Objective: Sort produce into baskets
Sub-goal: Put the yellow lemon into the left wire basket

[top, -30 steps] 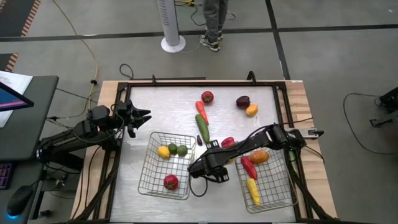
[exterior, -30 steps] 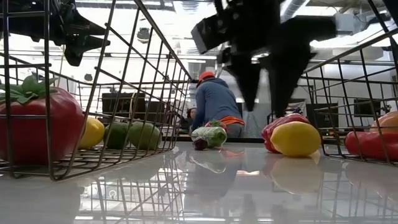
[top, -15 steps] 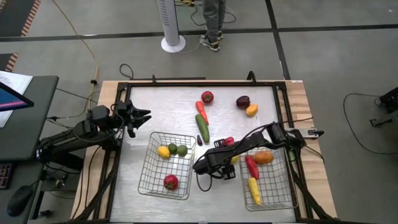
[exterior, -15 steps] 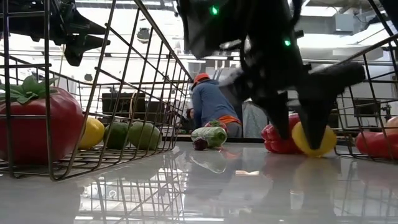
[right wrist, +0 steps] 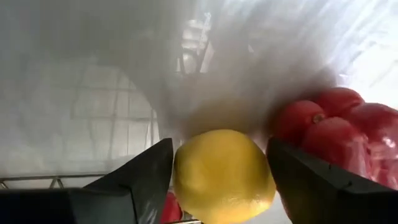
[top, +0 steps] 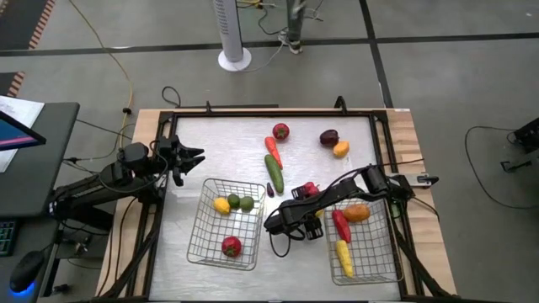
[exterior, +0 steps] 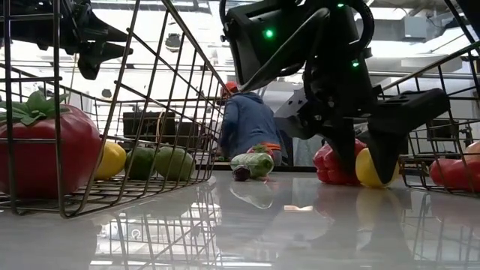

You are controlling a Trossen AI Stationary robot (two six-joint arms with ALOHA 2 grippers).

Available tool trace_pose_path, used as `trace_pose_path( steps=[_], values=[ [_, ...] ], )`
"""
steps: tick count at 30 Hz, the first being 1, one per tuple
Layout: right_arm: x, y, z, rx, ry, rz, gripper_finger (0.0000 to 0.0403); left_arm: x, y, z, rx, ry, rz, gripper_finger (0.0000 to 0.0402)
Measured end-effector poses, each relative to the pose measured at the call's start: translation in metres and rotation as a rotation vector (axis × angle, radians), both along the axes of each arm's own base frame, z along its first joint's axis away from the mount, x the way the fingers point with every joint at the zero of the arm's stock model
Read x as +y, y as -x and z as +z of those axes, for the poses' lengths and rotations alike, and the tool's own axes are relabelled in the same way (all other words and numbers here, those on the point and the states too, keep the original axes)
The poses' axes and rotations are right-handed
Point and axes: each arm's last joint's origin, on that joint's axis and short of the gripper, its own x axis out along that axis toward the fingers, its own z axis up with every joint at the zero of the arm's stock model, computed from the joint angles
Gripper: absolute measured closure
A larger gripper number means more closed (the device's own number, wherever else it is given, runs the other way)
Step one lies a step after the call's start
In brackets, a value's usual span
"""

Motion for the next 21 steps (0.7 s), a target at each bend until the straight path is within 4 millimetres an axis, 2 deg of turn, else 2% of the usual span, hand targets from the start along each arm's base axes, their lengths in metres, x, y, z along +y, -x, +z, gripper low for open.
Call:
trace_pose_path(
  steps=[8,17,21],
  values=[
    [-0.0009,-0.0008,0.0,0.004,0.011,0.065,0.0142,0.0,0.0,-0.0001,0.0,0.001,0.0,0.0269],
    [-0.0059,-0.0023,0.0,0.006,0.014,0.073,0.0255,0.0,0.0,-0.0001,0.0,0.0,0.0,0.0269],
    [-0.0085,-0.0031,0.0,0.005,0.015,0.066,0.029,0.0,0.0,-0.0002,0.001,0.0,-0.001,0.0269]
  ],
)
